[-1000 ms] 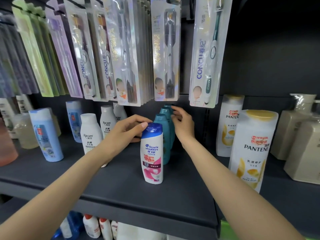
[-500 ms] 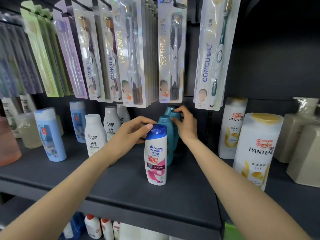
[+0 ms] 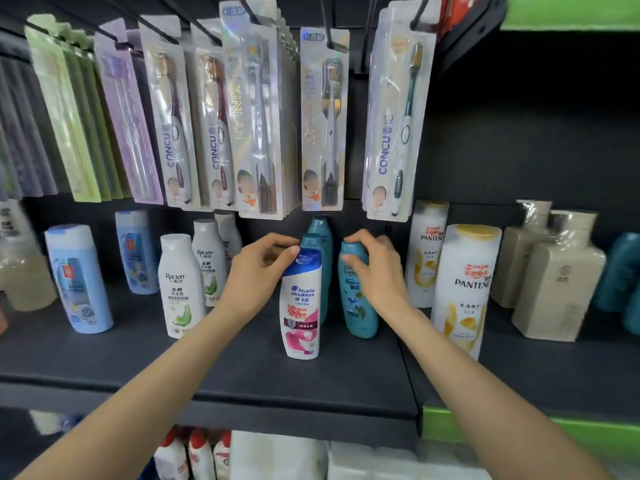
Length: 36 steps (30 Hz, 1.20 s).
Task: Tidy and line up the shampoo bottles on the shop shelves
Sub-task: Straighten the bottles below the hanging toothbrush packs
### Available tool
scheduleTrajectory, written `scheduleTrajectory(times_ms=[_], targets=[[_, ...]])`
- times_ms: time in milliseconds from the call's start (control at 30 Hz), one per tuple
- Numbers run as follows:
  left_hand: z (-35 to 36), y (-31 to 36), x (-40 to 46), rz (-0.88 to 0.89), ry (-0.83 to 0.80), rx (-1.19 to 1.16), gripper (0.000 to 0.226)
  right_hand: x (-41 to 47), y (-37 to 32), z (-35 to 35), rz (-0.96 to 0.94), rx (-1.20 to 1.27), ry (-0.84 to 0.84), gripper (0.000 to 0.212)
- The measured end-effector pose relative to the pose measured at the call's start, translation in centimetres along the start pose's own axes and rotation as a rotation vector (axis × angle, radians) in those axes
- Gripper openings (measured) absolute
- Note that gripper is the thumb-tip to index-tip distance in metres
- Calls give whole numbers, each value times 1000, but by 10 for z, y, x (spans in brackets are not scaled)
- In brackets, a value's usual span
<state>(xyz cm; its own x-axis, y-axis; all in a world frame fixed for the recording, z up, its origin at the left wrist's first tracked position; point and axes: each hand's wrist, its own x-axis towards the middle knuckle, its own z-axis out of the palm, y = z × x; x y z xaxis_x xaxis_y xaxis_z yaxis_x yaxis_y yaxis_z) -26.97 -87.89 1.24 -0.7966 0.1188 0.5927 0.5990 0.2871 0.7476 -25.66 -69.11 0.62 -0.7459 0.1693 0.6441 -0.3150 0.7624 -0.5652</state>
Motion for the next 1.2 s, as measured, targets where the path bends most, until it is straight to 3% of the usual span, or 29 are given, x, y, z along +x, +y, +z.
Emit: scheduleTrajectory(times_ms=[100,300,467,733,833,967,1067,1200], targets=[[-1,7,-3,84,58,132,14,-13,-15,-14,-6,-66,-25,21],[-11,23,-23,270,92,277,23,-34,-45,-42,64,44,-29,12],[-17,28,-56,323,-144,189,26,-59,-70,-53,170,271,-36,9],[-46,22,-89,-53,-637,-42,49,-91,-95,-54,369,829,-14,22],[-59,21,-97,8,-540,51,45,-97,-96,-53,378,910,-25,22],[-68,29,-109,213,-267,486,45,-105,-99,-46,492,833,-132,24],[-66,31,-116,319,-192,737,52,-108,-104,-38,566,848,-103,32],[-65,30,-118,364,-170,755,58,-105,-106,-36,558,960,-3,38]])
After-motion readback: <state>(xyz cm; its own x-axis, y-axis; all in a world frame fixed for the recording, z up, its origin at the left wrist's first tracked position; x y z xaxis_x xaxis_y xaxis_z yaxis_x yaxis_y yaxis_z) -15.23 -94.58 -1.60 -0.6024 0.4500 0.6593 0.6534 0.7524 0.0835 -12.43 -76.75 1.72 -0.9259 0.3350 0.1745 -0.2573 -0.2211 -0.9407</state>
